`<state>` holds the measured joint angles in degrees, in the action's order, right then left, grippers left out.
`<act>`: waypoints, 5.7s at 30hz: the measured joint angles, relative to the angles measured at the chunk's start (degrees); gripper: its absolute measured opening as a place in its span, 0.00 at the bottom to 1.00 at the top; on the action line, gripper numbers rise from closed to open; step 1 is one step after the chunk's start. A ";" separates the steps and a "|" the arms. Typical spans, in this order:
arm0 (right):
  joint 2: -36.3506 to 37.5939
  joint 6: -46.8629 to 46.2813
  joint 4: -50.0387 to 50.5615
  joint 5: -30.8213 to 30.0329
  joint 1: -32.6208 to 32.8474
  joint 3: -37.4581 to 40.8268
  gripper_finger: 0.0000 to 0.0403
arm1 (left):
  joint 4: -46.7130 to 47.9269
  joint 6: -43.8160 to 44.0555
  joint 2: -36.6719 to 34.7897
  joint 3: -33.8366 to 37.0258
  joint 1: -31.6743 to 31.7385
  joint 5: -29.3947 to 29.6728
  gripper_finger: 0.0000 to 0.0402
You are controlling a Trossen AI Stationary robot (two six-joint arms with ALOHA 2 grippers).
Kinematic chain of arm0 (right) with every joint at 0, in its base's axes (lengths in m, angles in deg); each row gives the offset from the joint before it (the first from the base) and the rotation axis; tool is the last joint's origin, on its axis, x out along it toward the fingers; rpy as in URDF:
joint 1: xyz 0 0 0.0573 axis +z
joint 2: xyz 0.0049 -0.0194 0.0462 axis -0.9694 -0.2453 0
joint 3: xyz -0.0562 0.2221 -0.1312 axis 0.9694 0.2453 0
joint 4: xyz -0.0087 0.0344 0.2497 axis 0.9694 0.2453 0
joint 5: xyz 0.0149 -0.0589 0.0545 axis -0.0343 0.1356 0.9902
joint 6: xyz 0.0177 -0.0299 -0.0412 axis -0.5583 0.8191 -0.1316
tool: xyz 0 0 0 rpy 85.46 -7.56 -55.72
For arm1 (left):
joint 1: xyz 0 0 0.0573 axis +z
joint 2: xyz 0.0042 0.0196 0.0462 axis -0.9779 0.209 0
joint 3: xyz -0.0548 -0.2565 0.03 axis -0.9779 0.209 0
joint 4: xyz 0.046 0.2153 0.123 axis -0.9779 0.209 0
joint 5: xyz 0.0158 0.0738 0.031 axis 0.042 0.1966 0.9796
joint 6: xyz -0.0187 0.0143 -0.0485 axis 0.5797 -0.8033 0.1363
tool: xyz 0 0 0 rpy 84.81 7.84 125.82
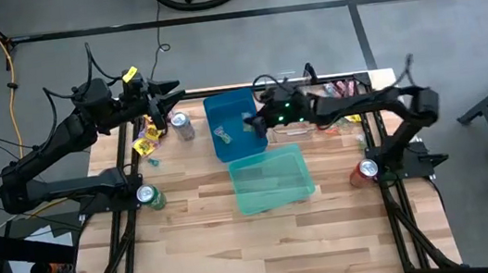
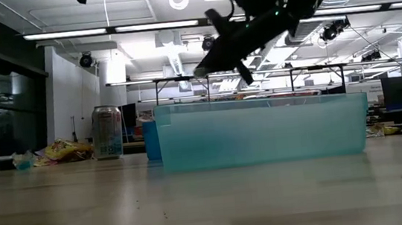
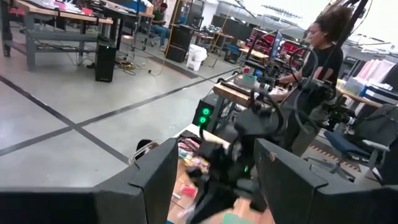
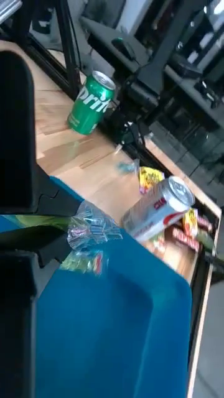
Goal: Sort candy
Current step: Put the green candy into the blue bin, then put the blue candy into the blue bin
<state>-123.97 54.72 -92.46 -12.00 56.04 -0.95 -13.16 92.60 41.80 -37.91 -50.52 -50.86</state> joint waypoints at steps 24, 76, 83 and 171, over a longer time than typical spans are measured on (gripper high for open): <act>-2.67 20.07 28.83 5.42 1.14 -18.44 0.63 | 1.36 5.00 0.02 0.00 -0.07 -1.89 0.49; 23.01 24.89 51.52 -5.41 -1.72 -12.07 0.55 | 57.60 -5.14 34.73 13.91 0.81 13.07 0.49; 21.91 24.54 51.15 -5.41 -1.70 -12.07 0.55 | 53.22 -7.63 34.71 14.19 0.81 14.47 0.49; 25.65 12.75 56.55 -11.52 -5.72 -15.74 0.55 | 17.70 3.82 32.42 -9.82 -2.68 -7.41 0.50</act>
<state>-98.32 67.47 -35.91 -23.52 50.32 -16.68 4.54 96.42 74.22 -47.73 -53.20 -58.27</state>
